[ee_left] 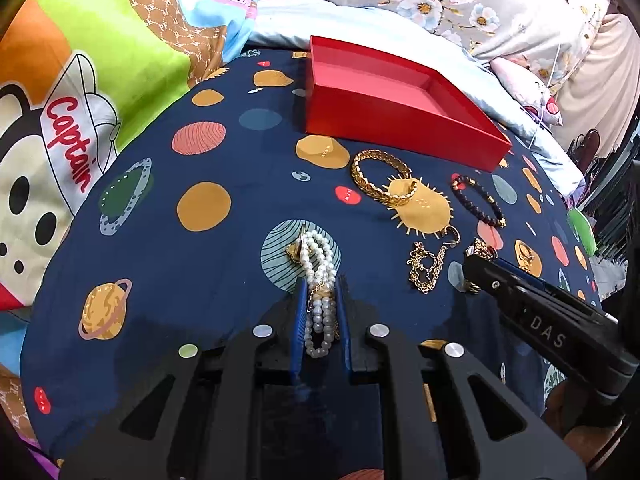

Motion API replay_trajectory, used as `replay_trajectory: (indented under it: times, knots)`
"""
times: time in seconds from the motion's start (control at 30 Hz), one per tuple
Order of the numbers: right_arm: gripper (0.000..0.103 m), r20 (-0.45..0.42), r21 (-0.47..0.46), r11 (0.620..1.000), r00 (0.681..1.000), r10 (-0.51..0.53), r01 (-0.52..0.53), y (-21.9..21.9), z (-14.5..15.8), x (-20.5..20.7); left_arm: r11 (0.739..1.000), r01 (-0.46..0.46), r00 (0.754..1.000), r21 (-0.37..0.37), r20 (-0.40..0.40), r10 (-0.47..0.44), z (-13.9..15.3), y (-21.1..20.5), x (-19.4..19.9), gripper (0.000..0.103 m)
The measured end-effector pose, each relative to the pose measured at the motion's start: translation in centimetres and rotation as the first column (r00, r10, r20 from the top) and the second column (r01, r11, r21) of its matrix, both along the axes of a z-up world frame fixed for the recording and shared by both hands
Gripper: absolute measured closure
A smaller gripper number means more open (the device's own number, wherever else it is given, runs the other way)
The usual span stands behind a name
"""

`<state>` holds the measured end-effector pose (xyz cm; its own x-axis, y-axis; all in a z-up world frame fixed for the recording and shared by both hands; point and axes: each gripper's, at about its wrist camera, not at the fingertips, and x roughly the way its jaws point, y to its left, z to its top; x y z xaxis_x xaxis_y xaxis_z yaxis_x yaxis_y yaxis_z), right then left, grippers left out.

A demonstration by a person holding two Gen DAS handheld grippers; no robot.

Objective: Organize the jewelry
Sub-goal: 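Close the right gripper on the gold watch while the left gripper holds the pearls, then carry the pearls and watch into the red tray and open both grippers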

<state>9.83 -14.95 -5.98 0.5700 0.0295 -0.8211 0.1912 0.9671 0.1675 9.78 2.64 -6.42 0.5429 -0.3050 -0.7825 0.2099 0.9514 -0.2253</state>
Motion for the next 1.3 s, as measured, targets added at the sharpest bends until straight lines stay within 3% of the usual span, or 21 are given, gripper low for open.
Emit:
replay_trajectory:
  times: [0.07, 0.17, 0.37, 0.73, 1.03, 1.3]
  knots:
    - [0.088, -0.003, 0.002, 1.000, 1.000, -0.004, 0.004, 0.0, 0.0, -0.2, 1.000, -0.001, 1.000, -0.002, -0.001, 0.001, -0.1, 0.1, 0.0, 0.089]
    - [0.091, -0.002, 0.012, 1.000, 1.000, 0.001, -0.001, 0.1, -0.1, -0.7, 1.000, -0.002, 1.000, -0.006, 0.001, 0.002, -0.1, 0.1, -0.1, 0.089]
    - [0.092, 0.019, 0.035, 0.999, 1.000, 0.013, -0.013, 0.1, 0.5, -1.4, 1.000, -0.001, 1.000, -0.011, 0.002, 0.001, 0.2, 0.3, -0.2, 0.089]
    - [0.092, 0.107, 0.035, 0.999, 0.994, 0.019, -0.023, -0.7, 4.5, -3.2, 1.000, -0.006, 0.998, -0.007, 0.065, 0.006, 3.1, 0.3, -1.3, 0.090]
    - [0.092, 0.109, 0.057, 0.998, 0.994, 0.014, -0.020, -1.6, 4.5, -4.7, 1.000, -0.005, 0.998, 0.000, 0.057, 0.005, 3.1, 0.7, -2.4, 0.090]
    - [0.092, 0.166, 0.059, 0.998, 0.986, 0.025, -0.035, -2.6, 7.0, -4.2, 1.000, 0.009, 0.997, -0.022, 0.071, -0.007, 4.7, 0.9, -2.2, 0.090]
